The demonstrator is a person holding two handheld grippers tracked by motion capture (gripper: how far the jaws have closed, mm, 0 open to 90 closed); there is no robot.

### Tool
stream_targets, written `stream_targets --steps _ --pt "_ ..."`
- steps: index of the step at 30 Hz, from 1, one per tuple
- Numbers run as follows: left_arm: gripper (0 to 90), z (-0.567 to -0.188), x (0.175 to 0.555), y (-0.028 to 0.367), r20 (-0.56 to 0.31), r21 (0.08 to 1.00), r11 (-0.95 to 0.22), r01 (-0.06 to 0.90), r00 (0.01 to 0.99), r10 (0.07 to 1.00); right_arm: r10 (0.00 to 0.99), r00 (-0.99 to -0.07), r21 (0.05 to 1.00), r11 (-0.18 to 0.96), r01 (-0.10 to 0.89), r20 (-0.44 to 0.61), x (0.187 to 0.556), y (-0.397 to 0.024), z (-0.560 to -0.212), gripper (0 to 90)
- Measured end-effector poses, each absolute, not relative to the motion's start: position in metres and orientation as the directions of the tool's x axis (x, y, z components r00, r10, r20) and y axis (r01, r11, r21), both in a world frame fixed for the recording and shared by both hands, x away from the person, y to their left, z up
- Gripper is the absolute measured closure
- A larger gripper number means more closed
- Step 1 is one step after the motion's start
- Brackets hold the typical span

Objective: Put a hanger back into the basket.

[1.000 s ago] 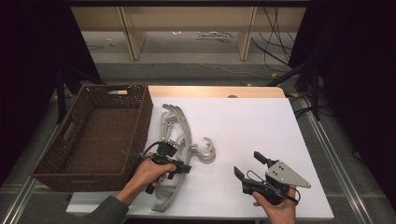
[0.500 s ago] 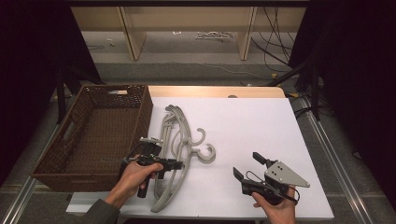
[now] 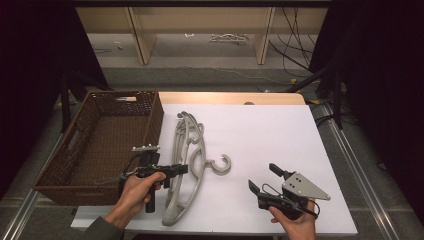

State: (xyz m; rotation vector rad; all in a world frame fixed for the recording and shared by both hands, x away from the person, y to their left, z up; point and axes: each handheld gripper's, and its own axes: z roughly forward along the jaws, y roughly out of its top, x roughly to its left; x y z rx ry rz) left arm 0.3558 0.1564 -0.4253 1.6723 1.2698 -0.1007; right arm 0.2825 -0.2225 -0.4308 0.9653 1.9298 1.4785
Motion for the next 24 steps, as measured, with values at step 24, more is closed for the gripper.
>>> stream_targets --steps 24 --pt "79.8 -0.406 0.337 0.193 -0.576 0.660 0.156 0.735 0.362 0.733 0.778 -0.628 0.959 0.176 0.224 0.003 0.285 -0.218 -0.433 16.8"
